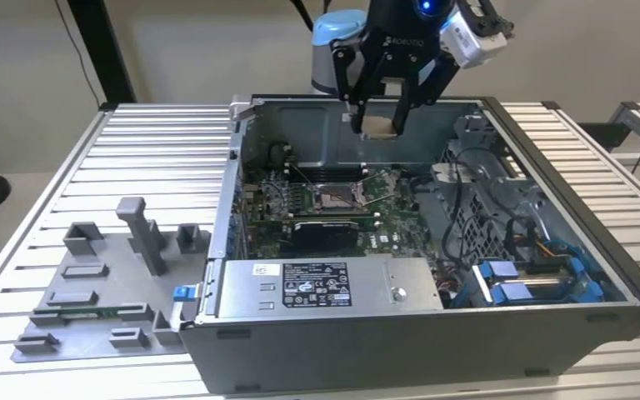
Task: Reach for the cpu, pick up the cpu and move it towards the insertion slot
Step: 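Pick up the cpu and move it towards the insertion slot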
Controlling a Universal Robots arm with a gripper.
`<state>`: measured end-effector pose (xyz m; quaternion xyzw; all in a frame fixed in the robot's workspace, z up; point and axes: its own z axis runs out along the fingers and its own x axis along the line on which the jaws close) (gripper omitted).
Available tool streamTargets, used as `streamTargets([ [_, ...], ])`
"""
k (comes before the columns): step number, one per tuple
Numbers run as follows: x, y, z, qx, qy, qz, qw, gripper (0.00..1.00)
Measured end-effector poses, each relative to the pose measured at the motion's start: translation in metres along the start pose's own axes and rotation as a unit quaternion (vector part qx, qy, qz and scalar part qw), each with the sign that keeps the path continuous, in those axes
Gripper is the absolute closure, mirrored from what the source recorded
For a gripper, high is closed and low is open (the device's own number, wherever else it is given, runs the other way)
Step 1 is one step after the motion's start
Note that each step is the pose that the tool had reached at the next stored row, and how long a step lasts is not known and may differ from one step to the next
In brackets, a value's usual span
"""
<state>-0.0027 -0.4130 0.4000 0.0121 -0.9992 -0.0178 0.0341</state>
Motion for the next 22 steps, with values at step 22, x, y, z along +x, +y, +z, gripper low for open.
streamTargets([
  [22, 0.0018, 0.0594, 0.0083, -0.0001, 0.0050, 0.000, 0.99999, 1.00],
])
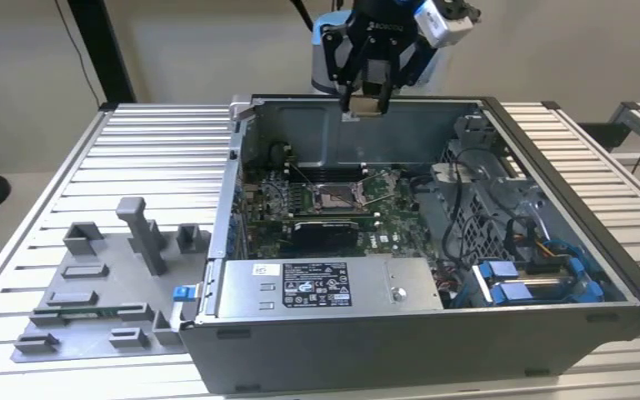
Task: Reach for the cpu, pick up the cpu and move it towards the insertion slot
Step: 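Pick up the cpu and move it towards the insertion slot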
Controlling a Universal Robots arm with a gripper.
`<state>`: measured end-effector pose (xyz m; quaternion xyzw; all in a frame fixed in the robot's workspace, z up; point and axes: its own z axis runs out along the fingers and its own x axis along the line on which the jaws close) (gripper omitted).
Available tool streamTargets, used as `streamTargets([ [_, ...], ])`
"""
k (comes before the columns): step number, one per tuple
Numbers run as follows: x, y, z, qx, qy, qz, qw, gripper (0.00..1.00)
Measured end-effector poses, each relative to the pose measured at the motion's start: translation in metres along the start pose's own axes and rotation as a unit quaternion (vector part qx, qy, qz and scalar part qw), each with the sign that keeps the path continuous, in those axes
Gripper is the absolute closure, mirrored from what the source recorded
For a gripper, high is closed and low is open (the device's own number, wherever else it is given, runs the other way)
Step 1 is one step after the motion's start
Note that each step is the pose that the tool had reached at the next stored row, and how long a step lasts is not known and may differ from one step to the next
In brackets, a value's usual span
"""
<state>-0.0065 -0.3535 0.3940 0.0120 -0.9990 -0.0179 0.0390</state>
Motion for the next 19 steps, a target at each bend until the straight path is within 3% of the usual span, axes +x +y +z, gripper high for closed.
streamTargets([
  [19, 0.0207, 0.0705, 0.0110, 0.0000, 0.0000, 0.000, 1.00000, 1.00],
])
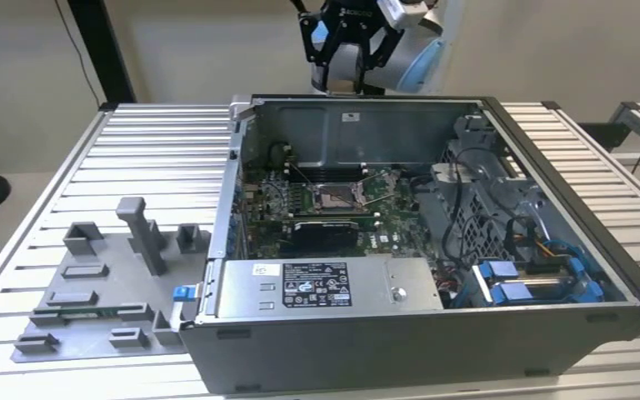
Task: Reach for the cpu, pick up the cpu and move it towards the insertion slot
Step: 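Pick up the cpu and move it towards the insertion slot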
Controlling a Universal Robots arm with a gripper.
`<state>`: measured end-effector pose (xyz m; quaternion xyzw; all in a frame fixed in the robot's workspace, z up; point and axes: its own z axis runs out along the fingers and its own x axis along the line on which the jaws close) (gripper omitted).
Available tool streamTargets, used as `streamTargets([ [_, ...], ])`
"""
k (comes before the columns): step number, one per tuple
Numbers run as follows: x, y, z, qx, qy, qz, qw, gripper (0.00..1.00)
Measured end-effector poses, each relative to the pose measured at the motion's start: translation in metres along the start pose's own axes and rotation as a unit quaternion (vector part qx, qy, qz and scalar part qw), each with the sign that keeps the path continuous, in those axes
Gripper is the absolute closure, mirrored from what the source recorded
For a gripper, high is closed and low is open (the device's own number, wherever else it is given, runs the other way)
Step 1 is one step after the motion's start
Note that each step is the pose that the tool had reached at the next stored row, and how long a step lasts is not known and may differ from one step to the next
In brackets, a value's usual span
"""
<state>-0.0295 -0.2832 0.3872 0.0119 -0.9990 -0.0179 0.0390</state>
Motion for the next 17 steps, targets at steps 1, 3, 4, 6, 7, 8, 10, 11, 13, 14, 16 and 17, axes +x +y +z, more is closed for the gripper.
streamTargets([
  [1, 0.0012, 0.0005, 0.0006, -0.0001, 0.0000, 0.000, 1.00000, 1.00],
  [3, 0.0027, 0.0004, 0.0012, 0.0000, 0.0000, 0.001, 1.00000, 1.00],
  [4, 0.0029, 0.0001, 0.0016, -0.0002, -0.0002, 0.002, 1.00000, 1.00],
  [6, 0.0029, -0.0011, 0.0022, -0.0006, -0.0004, 0.008, 0.99996, 1.00],
  [7, 0.0029, -0.0022, 0.0024, -0.0009, -0.0005, 0.012, 0.99993, 1.00],
  [8, 0.0029, -0.0033, 0.0025, -0.0011, -0.0006, 0.014, 0.99990, 1.00],
  [10, 0.0030, -0.0064, 0.0031, -0.0015, -0.0008, 0.019, 0.99982, 1.00],
  [11, 0.0029, -0.0081, 0.0035, -0.0016, -0.0008, 0.021, 0.99978, 1.00],
  [13, 0.0030, -0.0111, 0.0043, -0.0020, -0.0010, 0.025, 0.99968, 1.00],
  [14, 0.0030, -0.0128, 0.0047, -0.0021, -0.0011, 0.027, 0.99964, 1.00],
  [16, 0.0028, -0.0163, 0.0049, -0.0022, -0.0013, 0.028, 0.99961, 1.00],
  [17, 0.0025, -0.0177, 0.0049, -0.0022, -0.0016, 0.028, 0.99961, 1.00],
])
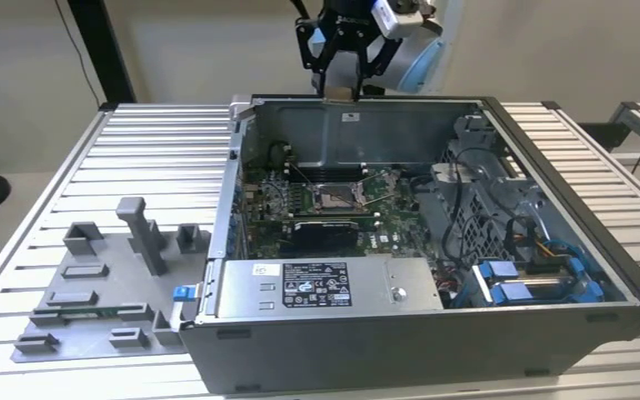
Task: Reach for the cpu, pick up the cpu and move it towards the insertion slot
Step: 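Pick up the cpu and move it towards the insertion slot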
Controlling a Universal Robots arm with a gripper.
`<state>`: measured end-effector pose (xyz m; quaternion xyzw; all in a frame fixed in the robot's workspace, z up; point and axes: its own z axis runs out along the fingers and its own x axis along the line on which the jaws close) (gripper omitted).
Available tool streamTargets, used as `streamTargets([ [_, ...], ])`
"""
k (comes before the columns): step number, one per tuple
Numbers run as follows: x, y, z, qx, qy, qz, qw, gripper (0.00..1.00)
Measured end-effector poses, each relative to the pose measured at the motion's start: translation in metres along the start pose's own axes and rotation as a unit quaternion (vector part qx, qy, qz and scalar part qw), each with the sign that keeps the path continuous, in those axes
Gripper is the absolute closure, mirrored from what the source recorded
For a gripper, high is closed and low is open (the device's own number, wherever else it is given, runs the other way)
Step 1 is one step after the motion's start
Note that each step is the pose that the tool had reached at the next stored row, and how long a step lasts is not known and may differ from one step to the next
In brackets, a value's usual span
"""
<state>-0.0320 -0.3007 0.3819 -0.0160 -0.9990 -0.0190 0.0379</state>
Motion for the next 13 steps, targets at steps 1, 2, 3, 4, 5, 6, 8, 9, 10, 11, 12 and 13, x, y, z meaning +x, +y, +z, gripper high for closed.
streamTargets([
  [1, -0.0005, -0.0008, -0.0001, -0.0001, -0.0005, 0.000, 1.00000, 1.00],
  [2, -0.0008, -0.0012, -0.0001, -0.0001, -0.0019, 0.000, 1.00000, 1.00],
  [3, -0.0008, -0.0014, -0.0001, -0.0002, -0.0052, 0.000, 0.99999, 1.00],
  [4, -0.0009, -0.0015, -0.0001, -0.0003, -0.0095, 0.000, 0.99995, 1.00],
  [5, -0.0009, -0.0015, -0.0001, -0.0002, -0.0124, 0.000, 0.99992, 1.00],
  [6, -0.0009, -0.0016, 0.0000, -0.0004, -0.0127, 0.000, 0.99992, 1.00],
  [8, -0.0009, -0.0017, 0.0000, -0.0003, -0.0127, 0.000, 0.99992, 1.00],
  [9, -0.0009, -0.0017, -0.0001, -0.0003, -0.0127, 0.000, 0.99992, 1.00],
  [10, -0.0009, -0.0018, -0.0001, -0.0003, -0.0127, 0.000, 0.99992, 1.00],
  [11, -0.0009, -0.0018, -0.0001, -0.0003, -0.0127, 0.000, 0.99992, 1.00],
  [12, -0.0009, -0.0018, -0.0001, -0.0003, -0.0127, 0.000, 0.99992, 1.00],
  [13, -0.0009, -0.0019, -0.0001, -0.0003, -0.0127, 0.000, 0.99992, 1.00],
])
